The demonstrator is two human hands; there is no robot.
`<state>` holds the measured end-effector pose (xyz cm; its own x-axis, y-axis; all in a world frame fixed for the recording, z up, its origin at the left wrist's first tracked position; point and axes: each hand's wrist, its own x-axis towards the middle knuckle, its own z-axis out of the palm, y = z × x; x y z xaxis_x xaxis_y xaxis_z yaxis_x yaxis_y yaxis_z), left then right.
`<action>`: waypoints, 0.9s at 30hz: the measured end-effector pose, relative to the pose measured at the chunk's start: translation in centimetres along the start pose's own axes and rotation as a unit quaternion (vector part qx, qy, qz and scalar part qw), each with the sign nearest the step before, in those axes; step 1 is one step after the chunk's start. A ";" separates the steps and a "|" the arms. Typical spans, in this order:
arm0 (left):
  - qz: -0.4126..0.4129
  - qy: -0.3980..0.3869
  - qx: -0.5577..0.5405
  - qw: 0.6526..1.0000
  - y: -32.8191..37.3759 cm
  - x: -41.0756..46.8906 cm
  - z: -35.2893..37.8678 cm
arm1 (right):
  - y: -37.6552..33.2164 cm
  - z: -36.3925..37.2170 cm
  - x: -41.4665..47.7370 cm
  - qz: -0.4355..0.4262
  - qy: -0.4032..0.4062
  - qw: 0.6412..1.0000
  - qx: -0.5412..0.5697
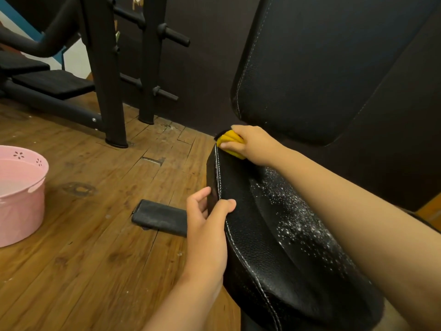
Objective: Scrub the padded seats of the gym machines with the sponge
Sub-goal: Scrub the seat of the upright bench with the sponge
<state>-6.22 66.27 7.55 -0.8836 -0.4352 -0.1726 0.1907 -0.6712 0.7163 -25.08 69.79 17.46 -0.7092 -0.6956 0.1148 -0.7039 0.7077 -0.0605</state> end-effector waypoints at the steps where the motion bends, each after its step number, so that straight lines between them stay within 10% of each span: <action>1: 0.000 0.001 0.001 1.000 0.0 0.0 0.0 | 0.1 -0.4 -0.9 -0.016 -0.003 1.000 0.020; 6: 0.006 0.007 0.009 1.000 -0.3 0.2 -0.1 | 3.8 -2.1 -4.9 0.022 0.146 0.988 0.035; 14: -0.005 0.016 0.023 1.000 0.2 0.1 0.1 | 3.8 -1.9 -4.0 0.078 0.111 0.984 0.112; 22: -0.012 0.023 0.042 0.999 0.5 -0.3 0.1 | 1.9 -0.1 0.0 0.046 0.122 0.964 -0.230; 27: -0.037 0.061 0.025 0.997 0.2 -2.3 0.3 | 1.7 -0.5 -0.4 0.045 0.085 0.994 -0.048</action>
<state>-4.26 67.39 8.29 -0.8357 -0.4566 -0.3052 0.1020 -0.6750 0.7308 -26.01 71.34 17.79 -0.7464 -0.6041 0.2792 -0.6256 0.7800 0.0154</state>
